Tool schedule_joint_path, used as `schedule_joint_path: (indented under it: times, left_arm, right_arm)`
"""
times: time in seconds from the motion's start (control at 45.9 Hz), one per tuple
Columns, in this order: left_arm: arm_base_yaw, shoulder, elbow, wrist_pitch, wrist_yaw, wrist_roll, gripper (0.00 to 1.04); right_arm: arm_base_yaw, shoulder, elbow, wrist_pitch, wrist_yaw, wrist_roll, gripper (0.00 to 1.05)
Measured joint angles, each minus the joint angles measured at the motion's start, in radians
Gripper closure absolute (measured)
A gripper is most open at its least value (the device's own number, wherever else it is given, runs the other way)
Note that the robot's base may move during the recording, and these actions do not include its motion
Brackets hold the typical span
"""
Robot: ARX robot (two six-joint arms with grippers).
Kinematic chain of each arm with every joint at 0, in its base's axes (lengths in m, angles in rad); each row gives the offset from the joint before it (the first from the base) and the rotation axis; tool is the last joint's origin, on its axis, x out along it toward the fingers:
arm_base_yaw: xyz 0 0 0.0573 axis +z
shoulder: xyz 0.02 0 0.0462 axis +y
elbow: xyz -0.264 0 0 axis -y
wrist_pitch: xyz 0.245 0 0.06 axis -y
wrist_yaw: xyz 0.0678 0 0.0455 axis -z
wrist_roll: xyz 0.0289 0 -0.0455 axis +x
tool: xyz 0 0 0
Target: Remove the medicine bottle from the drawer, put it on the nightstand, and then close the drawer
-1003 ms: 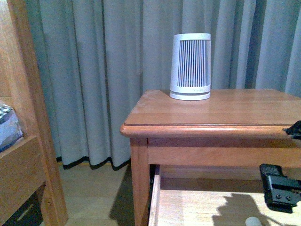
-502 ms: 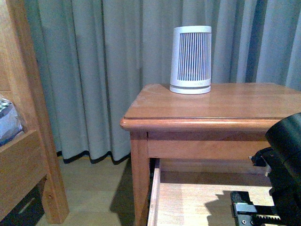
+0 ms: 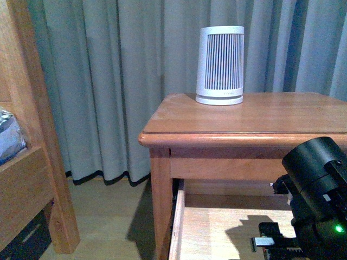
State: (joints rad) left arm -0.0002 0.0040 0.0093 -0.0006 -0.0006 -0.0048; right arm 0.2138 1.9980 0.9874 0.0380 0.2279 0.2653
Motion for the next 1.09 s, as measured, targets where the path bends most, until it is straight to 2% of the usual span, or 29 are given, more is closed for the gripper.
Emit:
schedule_joint_path:
  times: [0.065,0.218,0.262,0.48,0.698,0.763,0.916,1.09]
  left_arm:
    - [0.0,0.0,0.0,0.0,0.0,0.0,0.07]
    - [0.0,0.0,0.0,0.0,0.0,0.0,0.07]
    - [0.0,0.0,0.0,0.0,0.0,0.0,0.07]
    - [0.0,0.0,0.0,0.0,0.0,0.0,0.07]
    - [0.0,0.0,0.0,0.0,0.0,0.0,0.07]
    - [0.0,0.0,0.0,0.0,0.0,0.0,0.07]
    - [0.0,0.0,0.0,0.0,0.0,0.0,0.07]
    - [0.0,0.0,0.0,0.0,0.0,0.0,0.07]
  right_arm:
    - [0.003,0.002,0.001,-0.006,0.0,0.002,0.42]
    - [0.004,0.005,0.001,-0.013,0.001,0.012,0.71]
    - [0.004,0.005,0.001,-0.014,0.003,0.017,0.75]
    - [0.018,-0.105,-0.044,0.016,0.064,0.007,0.77]
    - [0.102,-0.474,-0.115,-0.114,-0.002,0.043,0.77]
    - [0.103,-0.576,-0.122,-0.151,-0.019,0.05,0.77]
    - [0.013,-0.631,-0.011,-0.124,-0.015,0.005,0.77]
    - [-0.146,-0.433,0.286,-0.136,-0.035,-0.063,0.77]
